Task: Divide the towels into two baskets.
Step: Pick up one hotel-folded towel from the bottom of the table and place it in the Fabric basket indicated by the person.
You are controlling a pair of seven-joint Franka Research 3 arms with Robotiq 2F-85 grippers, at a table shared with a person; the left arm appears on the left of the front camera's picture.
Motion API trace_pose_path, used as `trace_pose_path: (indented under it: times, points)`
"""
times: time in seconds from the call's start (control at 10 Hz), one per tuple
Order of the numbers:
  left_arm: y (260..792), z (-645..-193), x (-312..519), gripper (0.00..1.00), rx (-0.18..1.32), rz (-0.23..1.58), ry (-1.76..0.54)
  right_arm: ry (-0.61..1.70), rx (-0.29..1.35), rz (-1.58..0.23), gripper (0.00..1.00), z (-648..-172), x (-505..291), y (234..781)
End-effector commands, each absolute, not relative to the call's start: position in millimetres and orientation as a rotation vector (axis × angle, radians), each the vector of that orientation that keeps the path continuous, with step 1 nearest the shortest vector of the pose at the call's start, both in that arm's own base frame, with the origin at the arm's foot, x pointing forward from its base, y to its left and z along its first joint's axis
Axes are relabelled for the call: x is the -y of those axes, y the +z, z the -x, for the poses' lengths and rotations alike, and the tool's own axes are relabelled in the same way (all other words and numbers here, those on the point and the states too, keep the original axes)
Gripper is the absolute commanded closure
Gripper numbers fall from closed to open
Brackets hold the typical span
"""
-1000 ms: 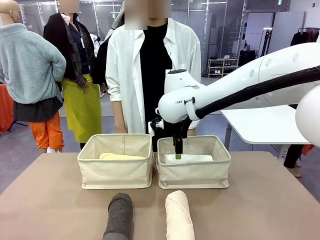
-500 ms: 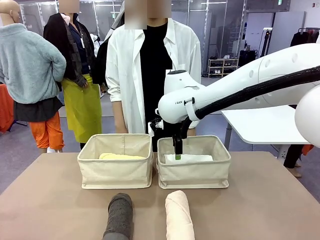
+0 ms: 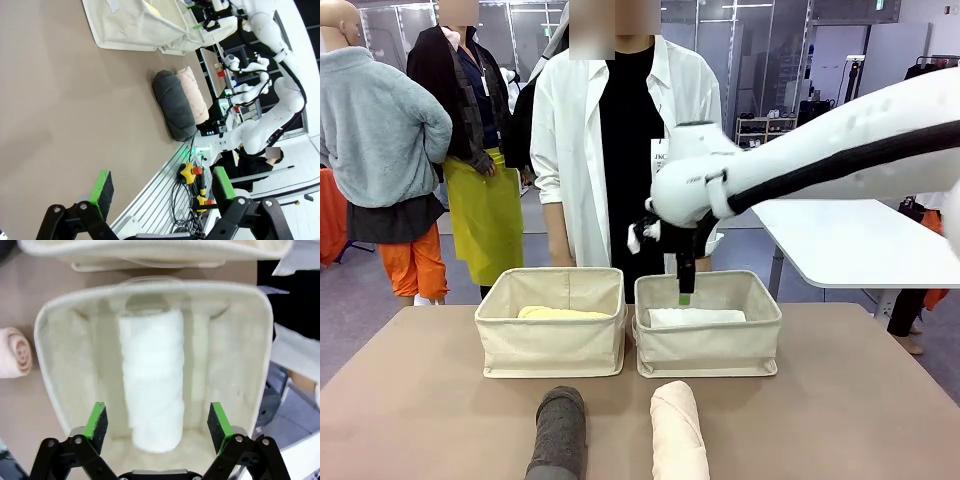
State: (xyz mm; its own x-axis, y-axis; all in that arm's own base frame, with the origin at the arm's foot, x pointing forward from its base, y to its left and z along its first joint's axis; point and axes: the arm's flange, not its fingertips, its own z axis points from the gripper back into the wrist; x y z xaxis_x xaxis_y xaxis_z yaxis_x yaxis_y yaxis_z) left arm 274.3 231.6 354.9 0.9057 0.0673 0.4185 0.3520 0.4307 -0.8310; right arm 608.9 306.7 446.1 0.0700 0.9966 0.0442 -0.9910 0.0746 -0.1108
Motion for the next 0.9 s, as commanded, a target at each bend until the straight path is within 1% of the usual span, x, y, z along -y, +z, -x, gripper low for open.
trace_pose_path:
  times: [0.0,0.4,0.6,0.7,0.8]
  points:
    - [357.7,-268.9,-230.3,0.0,0.425,1.122,-0.193,1.358,0.174,-0.079,0.0,-560.9,-261.8,462.3]
    - [357.7,-268.9,-230.3,0.0,0.425,1.122,-0.193,1.019,0.331,-0.412,0.0,-488.2,-164.0,452.1]
    - [357.7,-268.9,-230.3,0.0,0.425,1.122,-0.193,0.789,0.442,-0.682,0.0,-453.5,-103.4,443.0]
    - [357.7,-268.9,-230.3,0.0,0.425,1.122,-0.193,0.71,0.489,-0.791,0.0,-440.9,-76.8,439.4]
    - [357.7,-268.9,-230.3,0.0,0.425,1.122,-0.193,0.65,0.488,-0.867,0.0,-431.3,-52.0,436.1]
